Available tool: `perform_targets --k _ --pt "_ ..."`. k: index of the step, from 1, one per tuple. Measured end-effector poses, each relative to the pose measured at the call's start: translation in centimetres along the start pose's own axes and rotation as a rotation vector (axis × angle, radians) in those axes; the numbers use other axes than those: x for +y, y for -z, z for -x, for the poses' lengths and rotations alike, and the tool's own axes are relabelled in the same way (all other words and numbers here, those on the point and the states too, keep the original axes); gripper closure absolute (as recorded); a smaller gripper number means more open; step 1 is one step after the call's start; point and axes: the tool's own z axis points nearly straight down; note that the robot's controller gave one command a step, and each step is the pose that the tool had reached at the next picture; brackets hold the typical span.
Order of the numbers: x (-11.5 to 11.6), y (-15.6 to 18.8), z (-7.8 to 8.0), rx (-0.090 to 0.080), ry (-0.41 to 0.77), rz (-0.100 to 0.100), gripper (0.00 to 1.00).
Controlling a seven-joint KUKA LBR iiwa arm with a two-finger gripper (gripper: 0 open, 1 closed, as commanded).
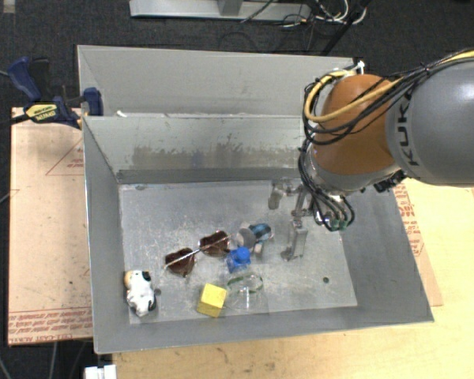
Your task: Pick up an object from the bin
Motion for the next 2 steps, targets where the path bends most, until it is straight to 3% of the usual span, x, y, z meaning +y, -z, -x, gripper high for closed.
perform_targets --k 1,2 --pt "0.0 0.5 0.2 -0.008 0.0 0.0 0.0" --pt "7.2 0.2 -0.8 -0.007 0.054 -0.001 0.0"
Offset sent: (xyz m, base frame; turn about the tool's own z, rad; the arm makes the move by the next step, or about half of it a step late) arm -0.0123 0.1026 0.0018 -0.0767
